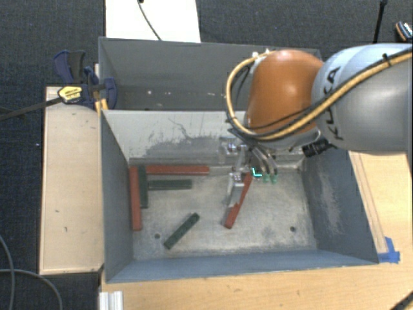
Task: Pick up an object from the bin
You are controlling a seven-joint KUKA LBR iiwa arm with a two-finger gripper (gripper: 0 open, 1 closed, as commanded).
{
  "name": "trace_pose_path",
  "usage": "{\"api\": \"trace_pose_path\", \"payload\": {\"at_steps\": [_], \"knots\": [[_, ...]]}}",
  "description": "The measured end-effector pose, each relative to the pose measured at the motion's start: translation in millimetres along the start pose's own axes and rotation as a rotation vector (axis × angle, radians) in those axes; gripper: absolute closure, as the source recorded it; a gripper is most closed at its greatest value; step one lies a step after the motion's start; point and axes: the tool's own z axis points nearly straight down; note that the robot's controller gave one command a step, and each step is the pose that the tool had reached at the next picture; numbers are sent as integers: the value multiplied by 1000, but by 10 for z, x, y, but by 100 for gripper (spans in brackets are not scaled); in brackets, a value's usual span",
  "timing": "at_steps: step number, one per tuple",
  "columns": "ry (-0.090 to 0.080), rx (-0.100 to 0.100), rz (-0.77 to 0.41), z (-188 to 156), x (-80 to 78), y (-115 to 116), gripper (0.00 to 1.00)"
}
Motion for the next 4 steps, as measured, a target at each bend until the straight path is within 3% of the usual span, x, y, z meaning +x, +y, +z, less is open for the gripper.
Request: {"api": "trace_pose_path", "payload": {"at_steps": [1, 2, 3, 4], "knots": [[3, 1, 15, 1183, 513, -259, 0], [-10, -4, -111, 1155, 59, 606, 0], [-4, 0, -198, 1167, 469, 704, 0], [-6, 0, -191, 1165, 456, 697, 100]]}}
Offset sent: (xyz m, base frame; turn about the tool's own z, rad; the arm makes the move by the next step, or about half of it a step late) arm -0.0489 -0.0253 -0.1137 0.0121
